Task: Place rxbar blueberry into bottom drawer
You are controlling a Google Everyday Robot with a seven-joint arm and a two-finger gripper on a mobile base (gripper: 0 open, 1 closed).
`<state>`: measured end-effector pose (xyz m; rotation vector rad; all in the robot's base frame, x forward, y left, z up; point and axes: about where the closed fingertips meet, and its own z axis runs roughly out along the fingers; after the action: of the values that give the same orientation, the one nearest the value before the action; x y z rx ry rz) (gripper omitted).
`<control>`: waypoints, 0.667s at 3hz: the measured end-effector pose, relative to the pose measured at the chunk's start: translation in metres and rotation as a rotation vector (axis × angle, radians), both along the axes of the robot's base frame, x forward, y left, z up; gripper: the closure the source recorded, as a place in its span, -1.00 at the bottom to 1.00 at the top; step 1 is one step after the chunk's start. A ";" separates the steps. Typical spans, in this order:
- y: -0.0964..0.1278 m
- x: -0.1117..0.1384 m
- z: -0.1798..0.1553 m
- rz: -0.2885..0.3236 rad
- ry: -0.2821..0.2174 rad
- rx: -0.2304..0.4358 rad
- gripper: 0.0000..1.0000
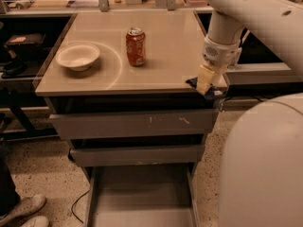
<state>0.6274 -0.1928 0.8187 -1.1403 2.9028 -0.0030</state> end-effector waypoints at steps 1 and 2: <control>-0.002 -0.011 -0.010 0.002 0.034 -0.007 1.00; -0.004 -0.021 -0.008 -0.008 0.039 -0.017 1.00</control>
Offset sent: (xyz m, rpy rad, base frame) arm -0.0391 -0.0076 -0.0052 -0.0342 0.0633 -0.0203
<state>0.6067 -0.1970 0.8102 -1.1434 2.9469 -0.0063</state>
